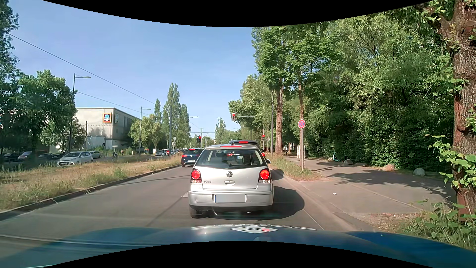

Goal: Follow the waypoints while adhering to traffic rules and regulations

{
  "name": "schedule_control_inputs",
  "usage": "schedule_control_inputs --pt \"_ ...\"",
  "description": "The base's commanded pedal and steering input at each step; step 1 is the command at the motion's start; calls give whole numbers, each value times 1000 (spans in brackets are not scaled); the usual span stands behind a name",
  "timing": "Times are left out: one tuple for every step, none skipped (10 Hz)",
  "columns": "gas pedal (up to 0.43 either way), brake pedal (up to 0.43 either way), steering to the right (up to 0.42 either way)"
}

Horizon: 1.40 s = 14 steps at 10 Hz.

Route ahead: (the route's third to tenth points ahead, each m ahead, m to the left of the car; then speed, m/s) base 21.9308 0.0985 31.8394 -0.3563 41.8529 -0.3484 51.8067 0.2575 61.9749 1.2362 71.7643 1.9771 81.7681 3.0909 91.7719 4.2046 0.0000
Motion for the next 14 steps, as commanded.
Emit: schedule_control_inputs --pt "0 256 -7" --pt "0 256 -7" --pt "0 256 -7" --pt "0 256 -7" --pt "0 256 -7" --pt "0 256 -7" --pt "0 256 -7" --pt "0 256 -7" --pt "0 256 -7" --pt "0 256 -7" --pt "0 256 -7" --pt "0 256 -7" --pt "0 256 -7" --pt "0 256 -7"
